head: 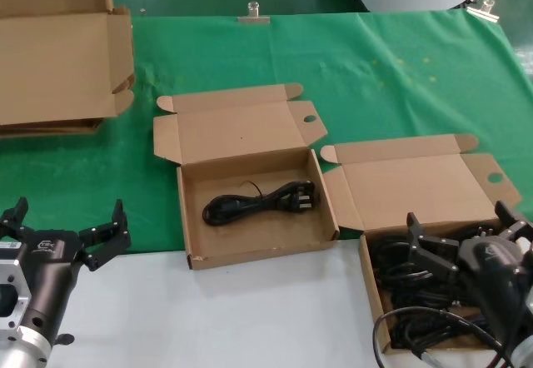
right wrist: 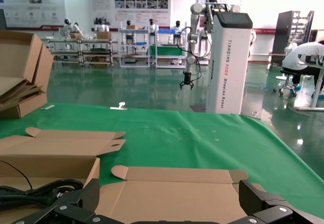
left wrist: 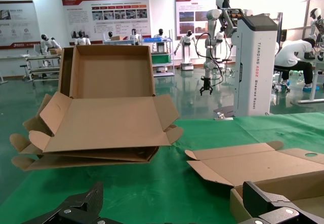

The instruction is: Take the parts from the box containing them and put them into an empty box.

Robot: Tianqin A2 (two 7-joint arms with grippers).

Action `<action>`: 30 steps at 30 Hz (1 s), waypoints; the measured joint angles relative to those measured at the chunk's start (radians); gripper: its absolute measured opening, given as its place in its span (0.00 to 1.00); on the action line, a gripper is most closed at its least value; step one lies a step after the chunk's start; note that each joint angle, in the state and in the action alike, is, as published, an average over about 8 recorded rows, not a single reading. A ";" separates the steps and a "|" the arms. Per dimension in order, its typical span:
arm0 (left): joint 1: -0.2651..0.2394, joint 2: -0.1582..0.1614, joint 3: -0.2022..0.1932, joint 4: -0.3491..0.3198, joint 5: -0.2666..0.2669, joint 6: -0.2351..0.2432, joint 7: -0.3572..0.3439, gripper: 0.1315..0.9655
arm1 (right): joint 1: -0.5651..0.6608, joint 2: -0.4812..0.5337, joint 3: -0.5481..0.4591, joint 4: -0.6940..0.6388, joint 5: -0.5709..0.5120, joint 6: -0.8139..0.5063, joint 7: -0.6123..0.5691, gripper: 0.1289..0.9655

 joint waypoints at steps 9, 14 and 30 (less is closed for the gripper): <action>0.000 0.000 0.000 0.000 0.000 0.000 0.000 1.00 | 0.000 0.000 0.000 0.000 0.000 0.000 0.000 1.00; 0.000 0.000 0.000 0.000 0.000 0.000 0.000 1.00 | 0.000 0.000 0.000 0.000 0.000 0.000 0.000 1.00; 0.000 0.000 0.000 0.000 0.000 0.000 0.000 1.00 | 0.000 0.000 0.000 0.000 0.000 0.000 0.000 1.00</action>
